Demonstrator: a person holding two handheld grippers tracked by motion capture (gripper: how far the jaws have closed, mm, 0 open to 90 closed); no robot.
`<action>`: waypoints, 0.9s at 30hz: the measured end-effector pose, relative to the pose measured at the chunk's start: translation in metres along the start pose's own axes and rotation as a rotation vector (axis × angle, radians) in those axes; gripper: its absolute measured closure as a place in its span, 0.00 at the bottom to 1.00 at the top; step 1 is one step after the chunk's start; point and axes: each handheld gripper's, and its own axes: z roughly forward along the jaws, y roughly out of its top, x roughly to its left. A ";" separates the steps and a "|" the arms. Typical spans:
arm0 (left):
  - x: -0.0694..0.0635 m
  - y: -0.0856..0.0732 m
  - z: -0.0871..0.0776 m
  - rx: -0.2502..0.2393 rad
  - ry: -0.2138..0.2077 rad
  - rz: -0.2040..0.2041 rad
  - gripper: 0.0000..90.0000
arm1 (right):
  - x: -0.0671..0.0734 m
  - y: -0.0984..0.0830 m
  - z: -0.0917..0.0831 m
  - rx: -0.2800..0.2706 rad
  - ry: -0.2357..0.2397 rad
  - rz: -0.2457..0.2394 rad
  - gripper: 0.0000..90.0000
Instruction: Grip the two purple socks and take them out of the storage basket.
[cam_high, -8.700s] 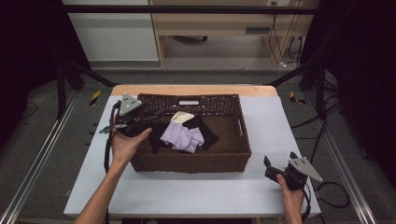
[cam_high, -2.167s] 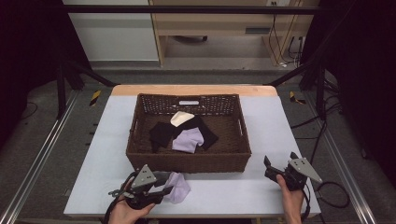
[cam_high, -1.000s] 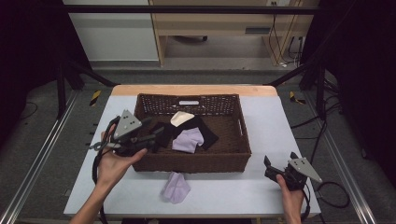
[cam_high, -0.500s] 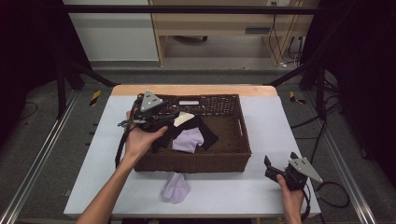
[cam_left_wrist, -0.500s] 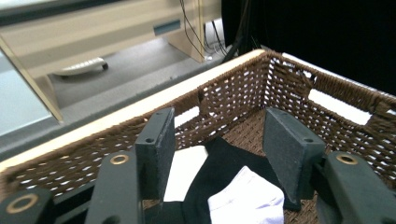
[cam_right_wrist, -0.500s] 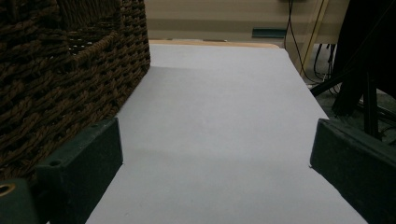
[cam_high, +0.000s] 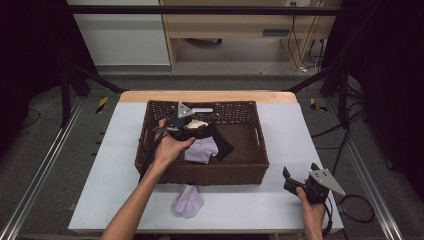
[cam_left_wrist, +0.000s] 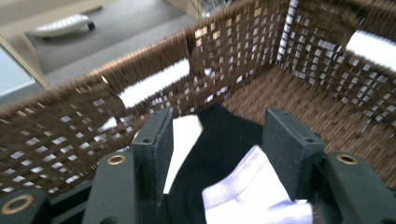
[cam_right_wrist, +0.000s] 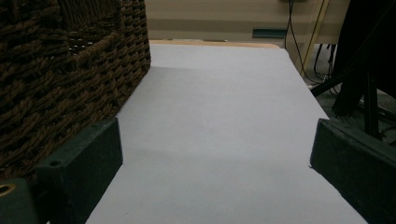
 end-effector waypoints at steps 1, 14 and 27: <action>0.000 -0.002 0.004 0.015 -0.006 0.004 0.48 | 0.000 0.000 0.000 0.000 0.000 0.000 0.03; -0.005 -0.024 0.025 0.148 -0.052 0.025 0.51 | 0.000 0.000 0.001 0.004 0.004 -0.004 0.03; -0.007 -0.034 0.036 0.240 -0.091 0.035 0.41 | 0.001 0.000 0.000 0.003 0.001 -0.006 0.03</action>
